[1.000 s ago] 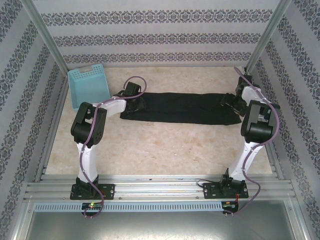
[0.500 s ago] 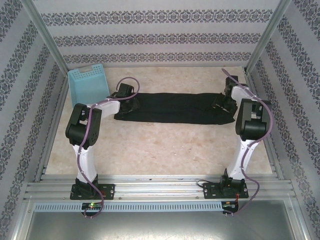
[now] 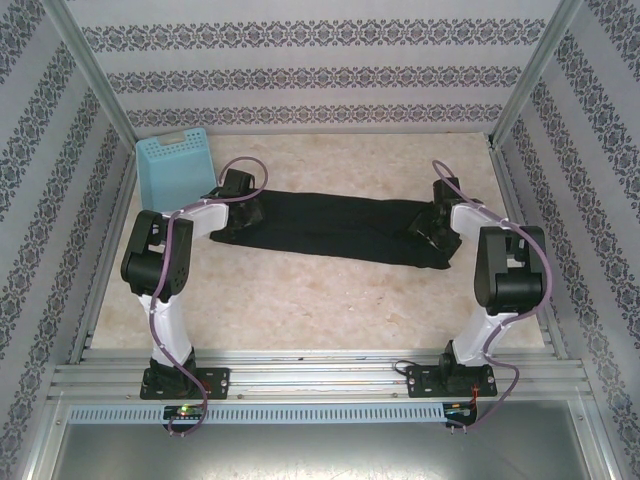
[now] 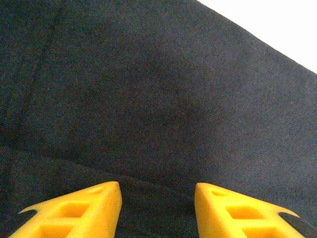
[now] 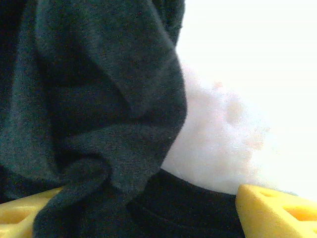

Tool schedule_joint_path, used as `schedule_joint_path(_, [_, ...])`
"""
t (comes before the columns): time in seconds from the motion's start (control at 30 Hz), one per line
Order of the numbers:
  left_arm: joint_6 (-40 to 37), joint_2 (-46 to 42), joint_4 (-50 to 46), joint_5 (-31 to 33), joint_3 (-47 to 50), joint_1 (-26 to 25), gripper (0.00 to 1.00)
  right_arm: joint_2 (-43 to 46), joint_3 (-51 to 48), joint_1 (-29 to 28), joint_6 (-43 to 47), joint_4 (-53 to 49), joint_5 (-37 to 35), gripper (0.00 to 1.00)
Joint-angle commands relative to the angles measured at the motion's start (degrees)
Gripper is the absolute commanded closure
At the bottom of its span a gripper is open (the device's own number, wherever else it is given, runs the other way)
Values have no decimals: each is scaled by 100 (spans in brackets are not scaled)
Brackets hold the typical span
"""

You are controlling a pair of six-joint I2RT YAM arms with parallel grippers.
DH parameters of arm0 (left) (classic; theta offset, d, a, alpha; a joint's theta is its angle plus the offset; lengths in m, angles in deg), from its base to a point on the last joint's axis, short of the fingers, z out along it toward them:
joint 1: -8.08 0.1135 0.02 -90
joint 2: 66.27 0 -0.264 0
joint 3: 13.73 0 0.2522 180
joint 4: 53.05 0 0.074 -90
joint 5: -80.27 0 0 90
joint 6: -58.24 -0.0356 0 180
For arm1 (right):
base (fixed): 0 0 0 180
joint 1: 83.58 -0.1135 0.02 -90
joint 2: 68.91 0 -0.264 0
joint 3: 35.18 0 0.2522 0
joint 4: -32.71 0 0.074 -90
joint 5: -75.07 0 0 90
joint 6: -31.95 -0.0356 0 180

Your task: Fold the inside-out t-shirt

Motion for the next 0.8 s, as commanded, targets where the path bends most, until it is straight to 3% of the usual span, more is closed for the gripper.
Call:
schedule_joint_path(0.0, [-195, 44, -567, 298, 110, 199, 55, -72, -129, -46, -306, -198, -233, 25])
schedule_joint_path(0.1, [-213, 88, -566, 324, 39, 231, 55, -75, -70, -287, -330, -289, -323, 32])
schedule_joint_path(0.3, [-187, 98, -539, 279, -14, 281, 55, 104, -240, -700, -755, -332, -579, 29])
schedule_joint_path(0.4, [-195, 92, -536, 209, -25, 285, 55, 105, -282, -813, -823, -315, -684, 33])
schedule_joint_path(0.77, [-81, 2, -396, -11, 168, 277, 56, 88, -213, -773, -496, -70, -372, 94])
